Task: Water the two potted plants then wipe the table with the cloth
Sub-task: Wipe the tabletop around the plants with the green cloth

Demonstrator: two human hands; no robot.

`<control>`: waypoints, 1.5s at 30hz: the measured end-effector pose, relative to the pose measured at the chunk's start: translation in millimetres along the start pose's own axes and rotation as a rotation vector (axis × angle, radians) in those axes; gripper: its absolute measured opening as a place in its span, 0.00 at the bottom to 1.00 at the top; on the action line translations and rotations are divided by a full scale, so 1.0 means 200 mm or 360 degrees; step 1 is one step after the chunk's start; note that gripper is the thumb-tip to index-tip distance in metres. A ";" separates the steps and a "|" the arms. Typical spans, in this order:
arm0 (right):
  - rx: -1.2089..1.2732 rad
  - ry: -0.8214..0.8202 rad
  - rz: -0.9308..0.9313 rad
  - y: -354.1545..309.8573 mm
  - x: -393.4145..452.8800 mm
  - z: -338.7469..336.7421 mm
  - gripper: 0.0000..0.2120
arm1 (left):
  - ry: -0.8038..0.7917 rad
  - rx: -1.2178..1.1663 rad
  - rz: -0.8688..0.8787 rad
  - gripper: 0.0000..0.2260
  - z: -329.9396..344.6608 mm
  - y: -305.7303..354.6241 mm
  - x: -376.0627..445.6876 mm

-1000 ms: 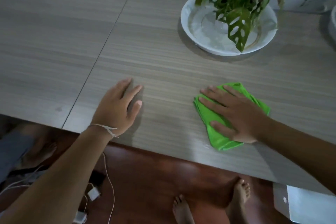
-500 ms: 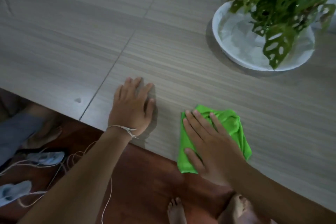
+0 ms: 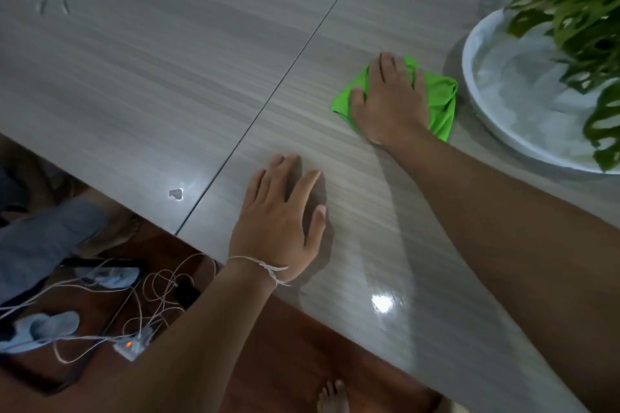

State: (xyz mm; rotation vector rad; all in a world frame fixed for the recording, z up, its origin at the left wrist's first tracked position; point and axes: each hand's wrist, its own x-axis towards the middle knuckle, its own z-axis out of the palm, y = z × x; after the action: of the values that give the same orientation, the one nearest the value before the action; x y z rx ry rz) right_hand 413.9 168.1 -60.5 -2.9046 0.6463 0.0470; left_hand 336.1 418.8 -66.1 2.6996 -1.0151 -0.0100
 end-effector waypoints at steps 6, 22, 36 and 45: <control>-0.0014 0.0046 0.0127 -0.02 -0.05 0.00 0.37 | -0.0022 -0.0012 -0.0007 0.24 0.00 0.00 0.00; -0.0068 0.0079 -0.0211 0.54 -1.42 0.03 0.34 | -0.0048 -0.0084 0.0028 0.25 0.00 -0.03 0.02; 0.0029 0.0191 0.0416 1.13 -1.98 -0.04 0.36 | -0.0250 -0.0054 0.0706 0.28 0.23 0.88 -0.06; -0.0026 0.0127 0.0472 1.73 -1.15 -0.20 0.38 | -0.0242 0.0086 0.0614 0.28 0.33 1.41 0.04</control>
State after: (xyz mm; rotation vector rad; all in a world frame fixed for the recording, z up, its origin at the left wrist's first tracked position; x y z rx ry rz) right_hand 59.2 -52.1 -58.8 -2.8121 1.0896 -0.0278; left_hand 153.5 193.3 -60.5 2.5328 -1.5872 -0.1189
